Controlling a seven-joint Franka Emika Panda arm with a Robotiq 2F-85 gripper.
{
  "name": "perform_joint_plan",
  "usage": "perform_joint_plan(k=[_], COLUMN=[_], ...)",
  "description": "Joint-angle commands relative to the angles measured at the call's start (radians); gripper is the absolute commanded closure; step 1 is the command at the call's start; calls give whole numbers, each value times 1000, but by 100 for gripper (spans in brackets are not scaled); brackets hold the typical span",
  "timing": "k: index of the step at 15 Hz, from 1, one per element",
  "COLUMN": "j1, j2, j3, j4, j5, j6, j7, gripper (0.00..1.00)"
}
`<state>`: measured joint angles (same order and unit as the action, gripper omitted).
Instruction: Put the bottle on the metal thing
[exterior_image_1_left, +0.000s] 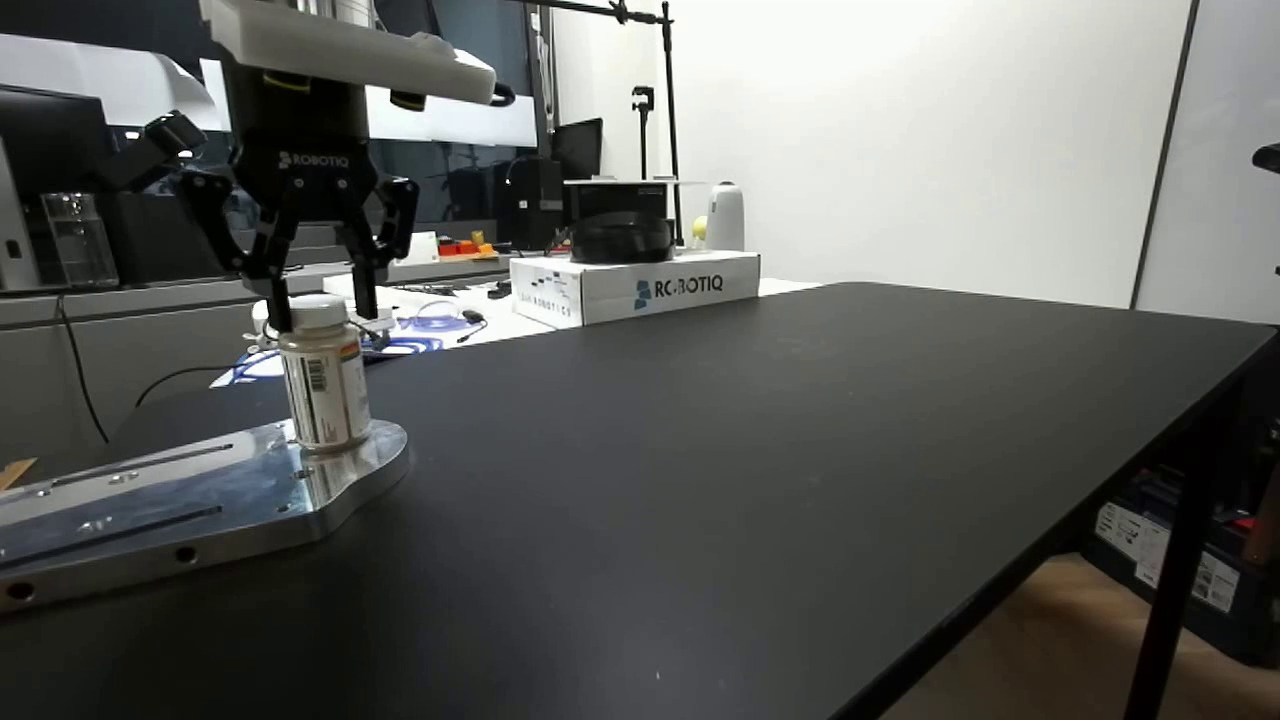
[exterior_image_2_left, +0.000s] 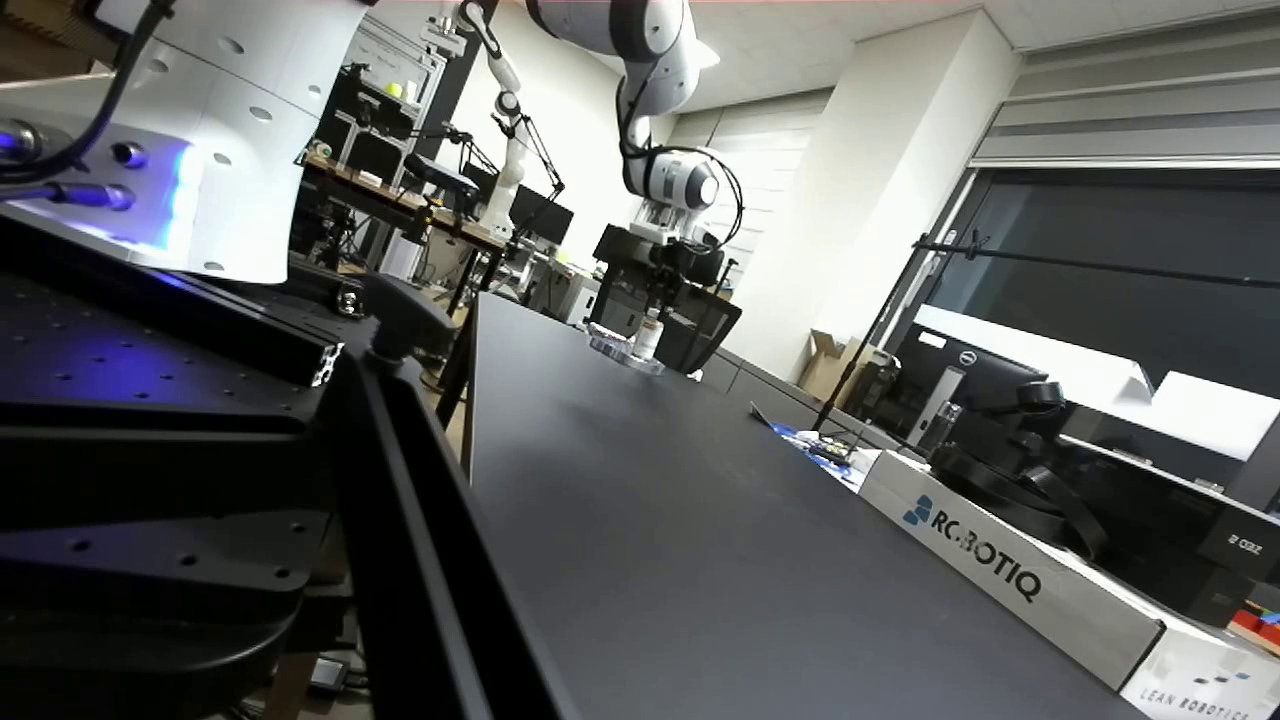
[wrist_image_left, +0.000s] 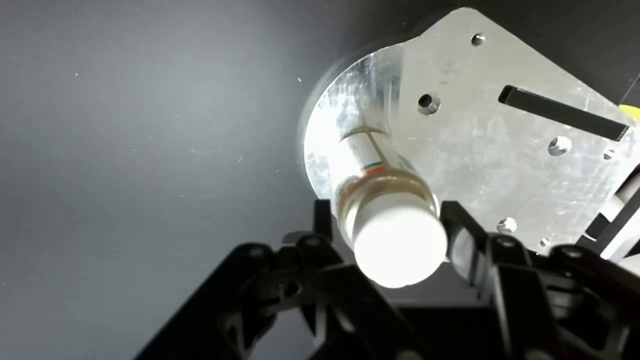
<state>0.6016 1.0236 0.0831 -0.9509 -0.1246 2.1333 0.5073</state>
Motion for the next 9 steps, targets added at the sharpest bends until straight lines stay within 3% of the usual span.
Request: perform_joint_plan(k=[1, 3, 9], j1=[9, 4, 1], j2=[45, 17, -71], j3=[-3, 11, 34], j4=[126, 123, 103], j5=[34, 25, 32], j6=[-68, -78, -121], j7=[-11, 2, 20], gripper=[11, 1, 0])
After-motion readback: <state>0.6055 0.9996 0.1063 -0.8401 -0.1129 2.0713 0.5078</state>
